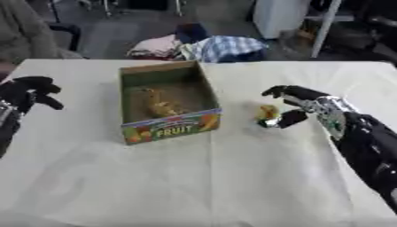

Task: Pick up objects on the table and place them in the box.

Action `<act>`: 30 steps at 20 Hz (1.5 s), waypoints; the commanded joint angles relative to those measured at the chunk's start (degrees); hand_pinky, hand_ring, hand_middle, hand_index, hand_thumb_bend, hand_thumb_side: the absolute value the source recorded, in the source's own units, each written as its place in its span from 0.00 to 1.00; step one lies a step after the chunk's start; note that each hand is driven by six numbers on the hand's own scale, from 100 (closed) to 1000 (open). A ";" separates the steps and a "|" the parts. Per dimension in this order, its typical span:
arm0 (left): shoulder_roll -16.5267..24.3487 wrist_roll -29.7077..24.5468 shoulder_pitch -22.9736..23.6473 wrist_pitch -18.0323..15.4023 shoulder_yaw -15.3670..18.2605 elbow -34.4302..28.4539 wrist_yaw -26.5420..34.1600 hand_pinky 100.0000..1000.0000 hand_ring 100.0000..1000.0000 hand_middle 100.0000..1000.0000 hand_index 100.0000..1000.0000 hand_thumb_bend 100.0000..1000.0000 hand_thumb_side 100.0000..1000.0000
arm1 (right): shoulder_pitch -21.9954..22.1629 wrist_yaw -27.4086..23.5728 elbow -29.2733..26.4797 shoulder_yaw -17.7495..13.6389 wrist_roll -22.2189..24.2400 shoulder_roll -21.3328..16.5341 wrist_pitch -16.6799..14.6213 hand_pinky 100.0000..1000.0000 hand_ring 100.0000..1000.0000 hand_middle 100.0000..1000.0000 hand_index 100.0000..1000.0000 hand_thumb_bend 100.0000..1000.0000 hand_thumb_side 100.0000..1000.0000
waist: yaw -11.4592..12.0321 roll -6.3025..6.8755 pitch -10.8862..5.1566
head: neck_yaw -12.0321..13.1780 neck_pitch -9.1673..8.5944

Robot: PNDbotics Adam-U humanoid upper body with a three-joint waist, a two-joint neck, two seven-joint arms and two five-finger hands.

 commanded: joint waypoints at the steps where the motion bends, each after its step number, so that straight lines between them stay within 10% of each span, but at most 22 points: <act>1: 0.64 -0.10 -0.33 -0.03 0.59 -0.71 -0.15 1.00 0.57 0.64 0.78 0.14 0.83 | -0.91 3.25 -0.07 -0.30 -2.47 -1.39 1.47 0.68 0.82 0.81 0.89 0.45 0.54 | -0.12 0.19 -0.54 | -0.16 0.28; 10: 0.28 0.00 0.01 0.16 0.64 -0.50 -0.23 1.00 0.56 0.64 0.78 0.14 0.83 | -0.59 12.57 -1.17 -5.76 -11.73 -0.07 1.49 0.60 0.68 0.47 0.55 0.36 0.19 | -0.14 0.22 -0.65 | 0.02 0.28; 20: 0.25 -0.11 0.33 0.14 0.82 -0.54 -0.21 1.00 0.57 0.64 0.78 0.14 0.84 | -1.25 20.65 -2.61 -11.67 -19.07 0.57 -3.49 0.59 0.61 0.41 0.49 0.08 0.06 | -0.34 0.30 -0.85 | 0.33 0.28; 30: 0.01 -1.16 0.26 -0.14 0.46 -0.81 0.05 1.00 0.56 0.64 0.78 0.14 0.83 | -6.22 13.83 -7.61 -13.39 -16.48 4.09 -5.97 0.58 0.58 0.40 0.49 0.00 0.00 | 0.10 0.31 -1.17 | 0.20 0.28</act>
